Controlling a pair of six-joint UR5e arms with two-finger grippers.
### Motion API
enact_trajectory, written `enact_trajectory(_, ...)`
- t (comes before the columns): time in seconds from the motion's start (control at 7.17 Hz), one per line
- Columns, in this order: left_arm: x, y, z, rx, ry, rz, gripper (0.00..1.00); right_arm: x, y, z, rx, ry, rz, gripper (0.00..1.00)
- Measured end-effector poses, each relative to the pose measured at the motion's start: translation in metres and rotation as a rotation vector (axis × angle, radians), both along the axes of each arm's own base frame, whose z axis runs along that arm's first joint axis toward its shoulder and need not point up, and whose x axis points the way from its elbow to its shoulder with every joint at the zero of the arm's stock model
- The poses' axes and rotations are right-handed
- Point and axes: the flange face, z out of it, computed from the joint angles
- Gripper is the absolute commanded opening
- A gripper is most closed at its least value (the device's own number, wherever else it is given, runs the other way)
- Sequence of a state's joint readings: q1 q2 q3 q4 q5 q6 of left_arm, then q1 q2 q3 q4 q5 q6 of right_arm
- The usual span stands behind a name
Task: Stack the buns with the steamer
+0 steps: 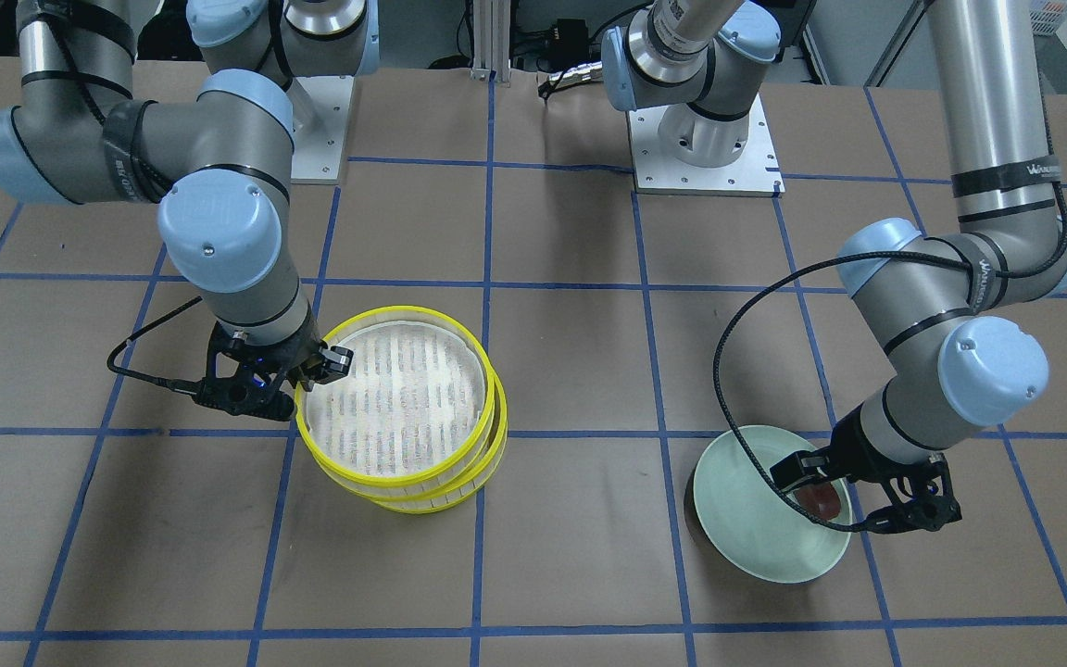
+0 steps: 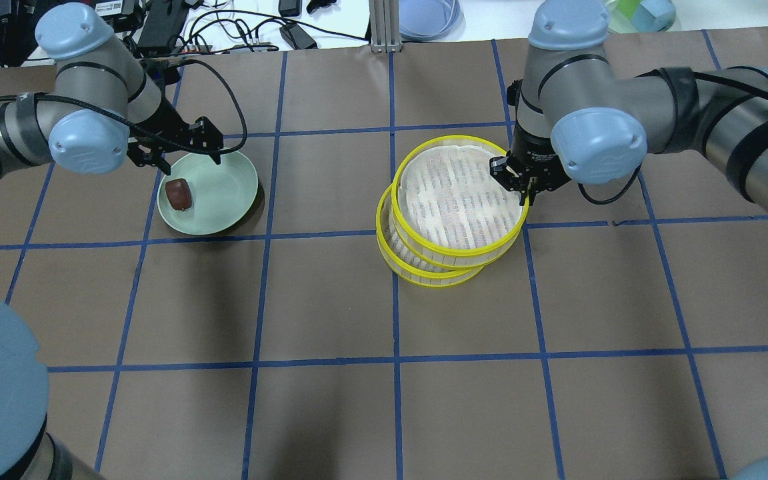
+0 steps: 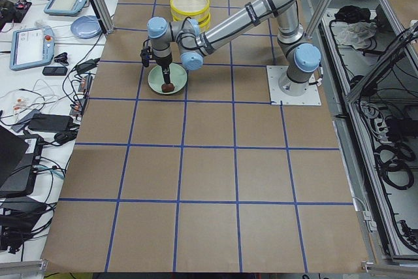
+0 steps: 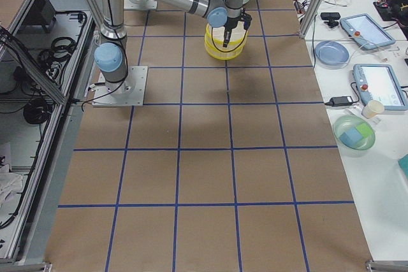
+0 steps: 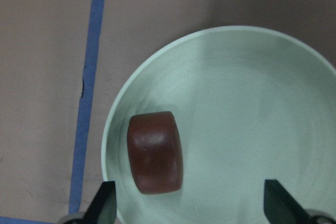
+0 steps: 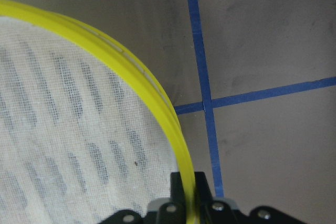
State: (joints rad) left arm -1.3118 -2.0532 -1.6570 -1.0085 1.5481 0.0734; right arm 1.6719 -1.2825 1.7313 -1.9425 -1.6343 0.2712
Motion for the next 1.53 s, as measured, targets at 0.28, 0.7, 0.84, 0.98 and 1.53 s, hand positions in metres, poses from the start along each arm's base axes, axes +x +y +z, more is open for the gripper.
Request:
enact_trajectory(0.28,0.009,0.000,-0.013,0.016,0.001,0.011,0.90,0.007,0.001,-0.005,0.002,0.003,-0.005,0.00)
enact_trajectory(0.7,0.011,-0.002,-0.025,0.030,0.004,0.023,0.25,0.010,0.000,-0.011,0.005,0.002,-0.007,0.00)
enact_trajectory(0.84,0.011,-0.003,-0.026,0.025,0.003,0.021,0.16,0.011,0.000,-0.013,0.007,0.003,-0.007,0.00)
enact_trajectory(0.98,0.011,-0.003,-0.026,0.022,0.002,0.020,0.16,0.014,0.001,-0.013,0.008,0.006,-0.003,0.00)
enact_trajectory(1.53,0.010,-0.006,-0.006,-0.012,-0.011,0.009,0.12,0.022,0.004,-0.014,0.007,0.017,0.016,0.88)
